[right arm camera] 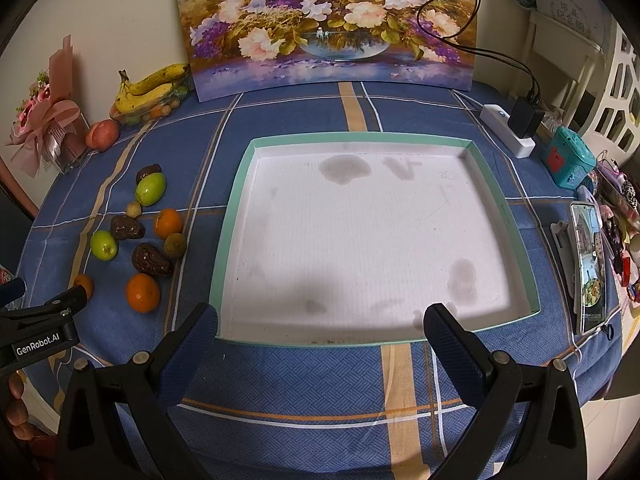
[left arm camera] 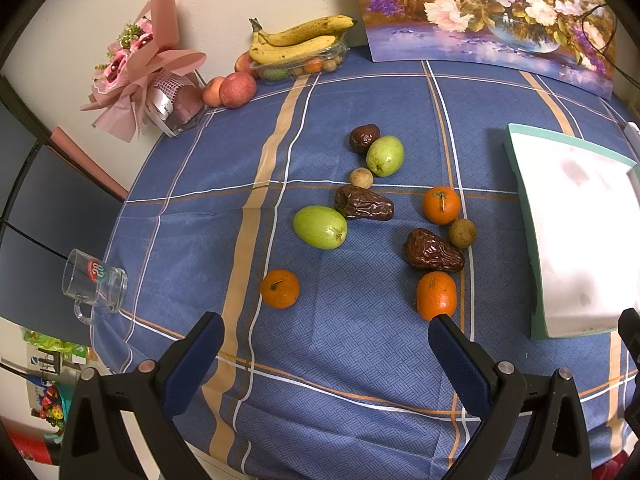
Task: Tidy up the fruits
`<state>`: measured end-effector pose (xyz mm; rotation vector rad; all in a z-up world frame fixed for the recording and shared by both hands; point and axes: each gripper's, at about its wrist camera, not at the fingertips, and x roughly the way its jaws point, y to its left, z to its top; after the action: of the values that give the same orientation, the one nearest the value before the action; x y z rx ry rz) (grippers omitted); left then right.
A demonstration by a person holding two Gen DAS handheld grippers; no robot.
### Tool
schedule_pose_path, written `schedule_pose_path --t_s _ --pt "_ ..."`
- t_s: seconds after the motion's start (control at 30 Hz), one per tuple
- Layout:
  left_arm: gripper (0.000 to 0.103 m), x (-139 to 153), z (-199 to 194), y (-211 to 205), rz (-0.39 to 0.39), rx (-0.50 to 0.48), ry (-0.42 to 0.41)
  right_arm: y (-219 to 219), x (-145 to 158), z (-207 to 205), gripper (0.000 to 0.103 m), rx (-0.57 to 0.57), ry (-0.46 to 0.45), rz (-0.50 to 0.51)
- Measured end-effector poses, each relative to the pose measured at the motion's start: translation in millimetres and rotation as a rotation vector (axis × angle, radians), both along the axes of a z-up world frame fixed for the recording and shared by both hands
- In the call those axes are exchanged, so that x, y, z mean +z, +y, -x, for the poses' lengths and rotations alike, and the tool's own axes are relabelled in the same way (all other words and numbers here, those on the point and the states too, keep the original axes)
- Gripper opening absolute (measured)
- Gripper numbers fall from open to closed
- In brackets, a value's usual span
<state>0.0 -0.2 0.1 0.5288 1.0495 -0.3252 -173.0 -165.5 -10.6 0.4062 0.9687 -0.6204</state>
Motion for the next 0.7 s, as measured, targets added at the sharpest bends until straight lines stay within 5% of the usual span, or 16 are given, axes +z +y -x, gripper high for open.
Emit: schedule_pose_path --t_s 0.7 --pt "0.103 -0.3 0.1 -0.5 -0.001 0.0 0.006 1.5 -2.2 0.6 0.103 0.004 0.004 -0.002"
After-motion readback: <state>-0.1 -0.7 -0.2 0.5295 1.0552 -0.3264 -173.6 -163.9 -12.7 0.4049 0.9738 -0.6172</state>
